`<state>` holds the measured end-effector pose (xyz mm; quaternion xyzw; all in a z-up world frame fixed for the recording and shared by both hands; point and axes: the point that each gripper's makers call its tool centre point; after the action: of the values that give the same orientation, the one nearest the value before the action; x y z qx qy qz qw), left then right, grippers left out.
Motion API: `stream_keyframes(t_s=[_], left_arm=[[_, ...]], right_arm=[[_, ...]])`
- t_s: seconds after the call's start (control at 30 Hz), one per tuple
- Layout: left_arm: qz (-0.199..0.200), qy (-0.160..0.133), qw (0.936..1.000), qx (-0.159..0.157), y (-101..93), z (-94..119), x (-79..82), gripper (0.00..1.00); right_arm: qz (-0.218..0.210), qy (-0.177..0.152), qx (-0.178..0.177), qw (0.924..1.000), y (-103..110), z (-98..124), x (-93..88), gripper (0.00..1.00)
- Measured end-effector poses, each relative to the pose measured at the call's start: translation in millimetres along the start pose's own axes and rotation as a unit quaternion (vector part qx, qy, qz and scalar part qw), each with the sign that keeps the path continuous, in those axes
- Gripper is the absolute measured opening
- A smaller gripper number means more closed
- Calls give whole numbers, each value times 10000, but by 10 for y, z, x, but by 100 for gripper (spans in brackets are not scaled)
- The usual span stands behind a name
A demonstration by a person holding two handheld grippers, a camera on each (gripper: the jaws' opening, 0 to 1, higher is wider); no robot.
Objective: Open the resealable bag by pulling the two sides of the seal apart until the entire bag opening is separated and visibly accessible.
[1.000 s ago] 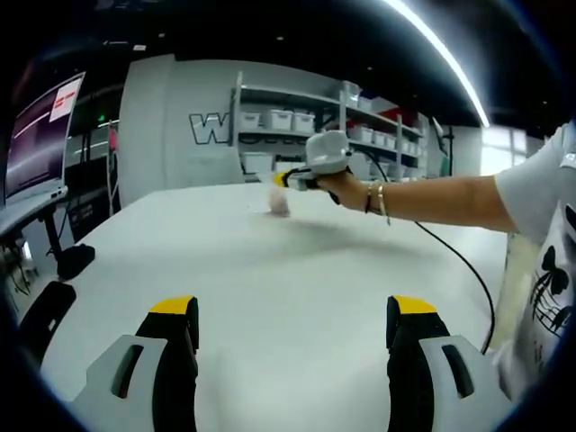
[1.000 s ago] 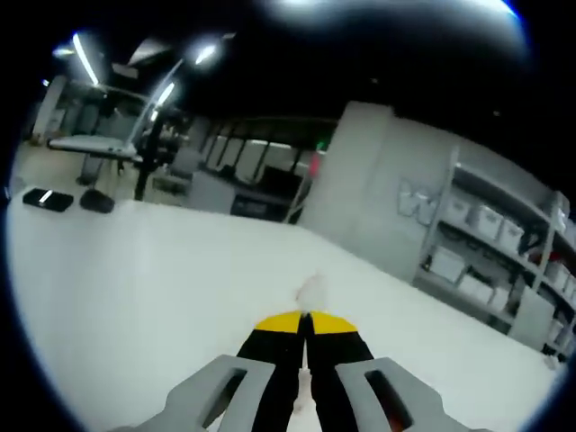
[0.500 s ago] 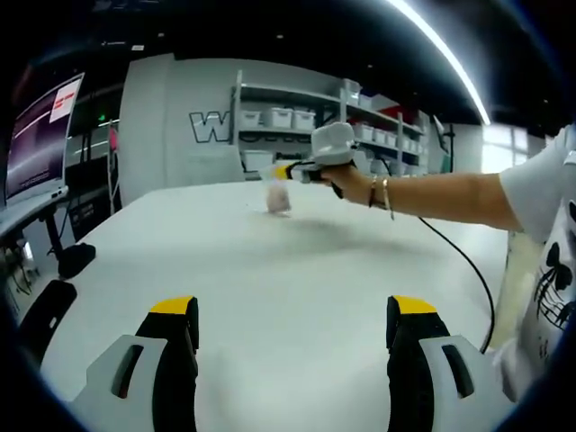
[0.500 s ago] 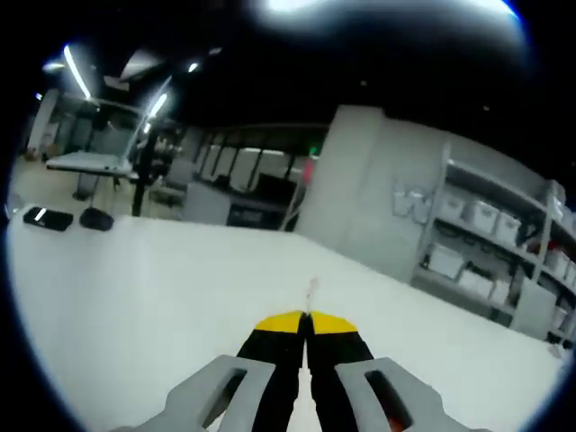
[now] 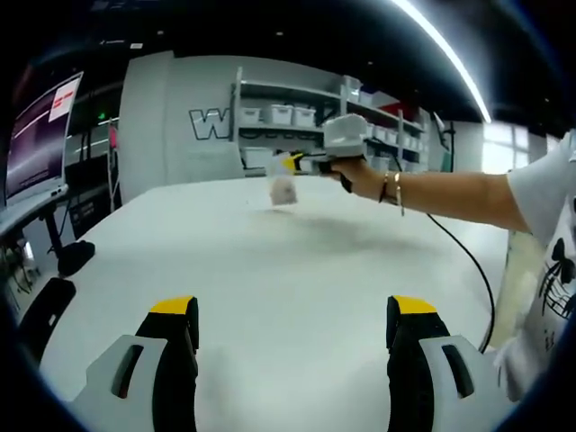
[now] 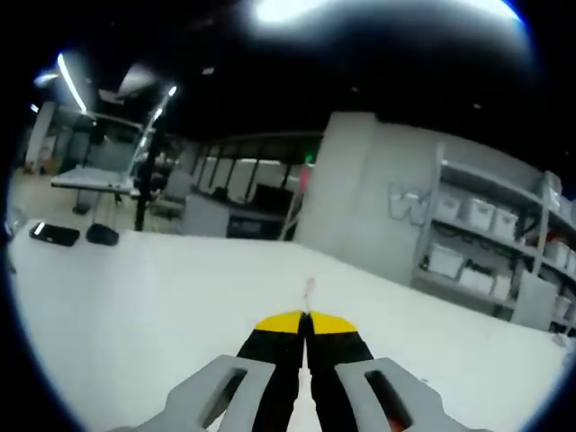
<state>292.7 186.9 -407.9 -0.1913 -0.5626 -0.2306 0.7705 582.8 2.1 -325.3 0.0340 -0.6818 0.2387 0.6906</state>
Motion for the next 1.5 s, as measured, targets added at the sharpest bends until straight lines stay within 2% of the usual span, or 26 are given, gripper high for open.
stream_keyframes(t_s=[0.7,1.5], left_arm=[[-88,119,9999,-77,-143,-14,-16,85],[-136,74,9998,-129,-273,39,-17,85]], right_arm=[[-121,-199,4,9997,30,389,62,0],[-165,-335,11,9993,41,760,26,0]])
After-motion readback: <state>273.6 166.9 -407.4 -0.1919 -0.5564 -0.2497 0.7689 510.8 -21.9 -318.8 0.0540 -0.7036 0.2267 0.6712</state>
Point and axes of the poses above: the point that each gripper's makers call its tool centre point, and the gripper's own axes: z roughly backward along the fingers, y roughly to its left, x roughly out of its top, and after that the axes turned 1 degree about -x, right-handed
